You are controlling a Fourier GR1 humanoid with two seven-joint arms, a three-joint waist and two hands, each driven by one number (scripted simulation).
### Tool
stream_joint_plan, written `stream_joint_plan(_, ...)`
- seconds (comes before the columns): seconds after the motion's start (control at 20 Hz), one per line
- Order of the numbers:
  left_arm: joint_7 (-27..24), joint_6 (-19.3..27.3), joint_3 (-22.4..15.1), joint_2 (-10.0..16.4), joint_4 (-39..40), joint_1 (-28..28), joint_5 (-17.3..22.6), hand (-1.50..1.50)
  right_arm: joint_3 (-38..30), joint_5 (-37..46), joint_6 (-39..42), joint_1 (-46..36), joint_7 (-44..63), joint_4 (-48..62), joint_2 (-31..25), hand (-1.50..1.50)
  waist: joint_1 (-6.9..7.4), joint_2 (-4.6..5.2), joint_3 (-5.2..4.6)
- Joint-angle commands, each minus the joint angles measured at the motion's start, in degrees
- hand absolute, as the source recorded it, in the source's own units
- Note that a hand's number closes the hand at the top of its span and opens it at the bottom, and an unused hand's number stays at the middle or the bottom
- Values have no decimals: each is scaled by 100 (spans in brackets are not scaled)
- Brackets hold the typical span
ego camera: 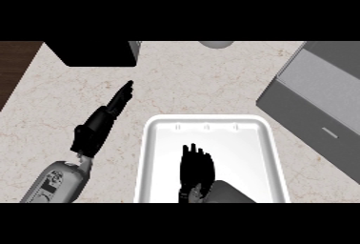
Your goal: Pick the pear from the tray and place it in the cardboard box
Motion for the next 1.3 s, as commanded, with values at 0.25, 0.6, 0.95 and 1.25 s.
stream_joint_plan(0.25, -138, -96, 148, -99, 131, -62, -72, 0, 328, 215, 64, 95, 1311, 193, 130, -150, -21, 14, -3)
stream_joint_plan(0.6, -118, -43, -28, -228, -58, 259, -250, 0, 117, 174, 224, 107, 657, 691, 130, 150, 25, 23, -1)
stream_joint_plan(0.95, 41, -26, 94, -225, -262, 242, -329, 0, 384, 1007, 128, 321, 266, 675, 43, 150, -15, 2, 2)
stream_joint_plan(1.25, -39, -112, 195, -102, -184, 334, -276, 0, 797, 1151, 286, 102, -3178, -1267, -2142, 150, -130, -114, 40)
